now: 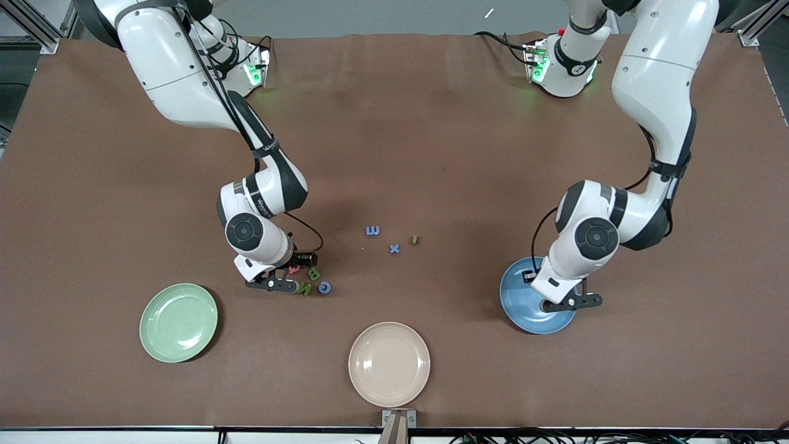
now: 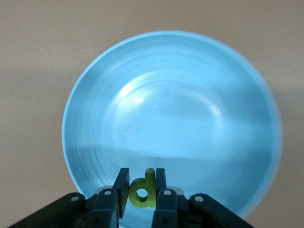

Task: Sort upper and lower case letters into plates
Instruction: 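Place the d on the blue plate while the right gripper drops a on green plate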

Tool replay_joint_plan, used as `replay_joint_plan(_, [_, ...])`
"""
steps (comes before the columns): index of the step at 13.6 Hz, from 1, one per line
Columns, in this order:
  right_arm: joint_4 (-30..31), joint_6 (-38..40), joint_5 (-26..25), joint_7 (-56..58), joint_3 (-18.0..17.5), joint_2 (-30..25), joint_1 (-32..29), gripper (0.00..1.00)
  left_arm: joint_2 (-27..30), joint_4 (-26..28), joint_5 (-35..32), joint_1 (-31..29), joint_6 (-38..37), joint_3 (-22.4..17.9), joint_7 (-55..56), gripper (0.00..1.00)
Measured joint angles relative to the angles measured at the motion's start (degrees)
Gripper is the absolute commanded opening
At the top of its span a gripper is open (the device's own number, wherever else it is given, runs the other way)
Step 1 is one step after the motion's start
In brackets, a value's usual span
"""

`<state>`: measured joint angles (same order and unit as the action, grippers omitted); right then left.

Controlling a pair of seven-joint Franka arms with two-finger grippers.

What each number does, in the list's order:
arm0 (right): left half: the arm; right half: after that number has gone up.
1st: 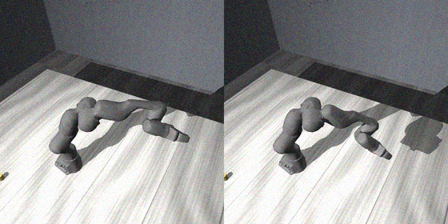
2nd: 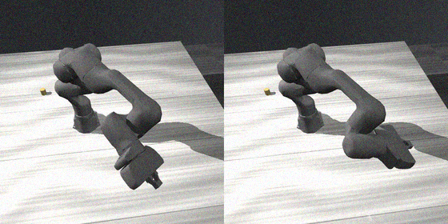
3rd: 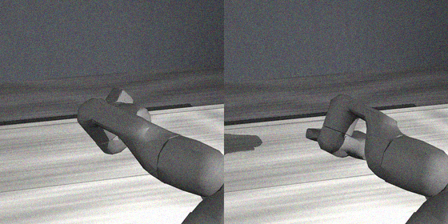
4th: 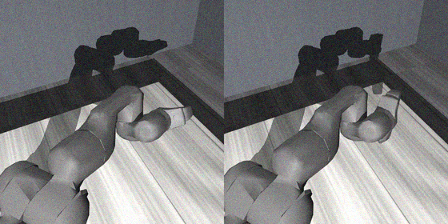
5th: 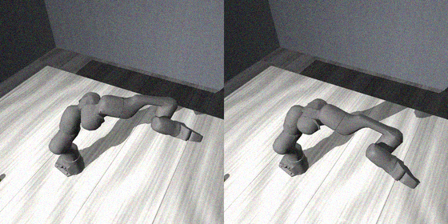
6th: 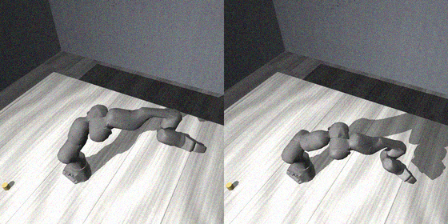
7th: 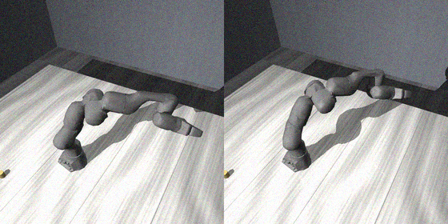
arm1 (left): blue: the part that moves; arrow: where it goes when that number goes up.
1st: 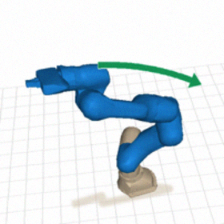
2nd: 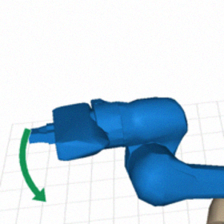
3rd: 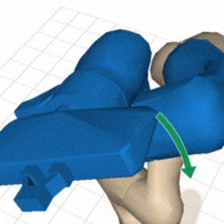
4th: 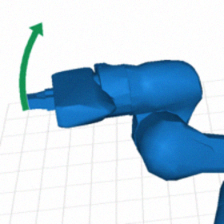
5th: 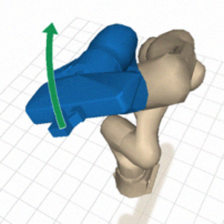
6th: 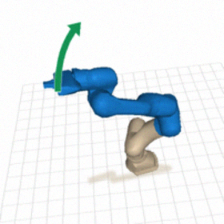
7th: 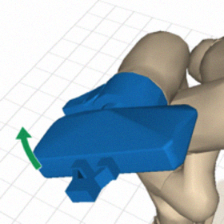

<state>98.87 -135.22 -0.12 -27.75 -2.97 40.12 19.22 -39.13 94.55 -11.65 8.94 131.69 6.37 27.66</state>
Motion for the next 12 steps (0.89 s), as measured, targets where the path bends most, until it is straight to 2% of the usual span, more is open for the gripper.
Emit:
replay_joint_plan(1, [0.03,0.00,-0.10,0.01,0.09,0.00,0.00,0.56,-0.87,-0.08,-0.51,-0.03,0.48,0.02,-0.02,1.00])
replay_joint_plan(3, [0.01,-0.02,-0.12,0.01,0.12,-0.24,0.00,0.52,-1.08,-0.63,-0.84,0.36,0.93,0.79,-0.02,1.00])
replay_joint_plan(6, [0.02,-0.31,-0.19,0.01,0.25,-0.24,0.00,0.47,-0.13,-1.68,-0.85,2.42,0.87,4.71,0.18,1.00])
replay_joint_plan(8, [0.03,-0.74,-0.24,0.01,0.29,-0.25,0.00,0.47,0.33,-1.67,-0.86,5.71,0.75,6.38,0.65,1.00])
replay_joint_plan(12, [0.05,-1.70,-0.30,0.01,0.71,-0.20,-0.02,0.50,-0.49,-1.28,-0.83,14.19,3.32,6.86,4.78,1.00])
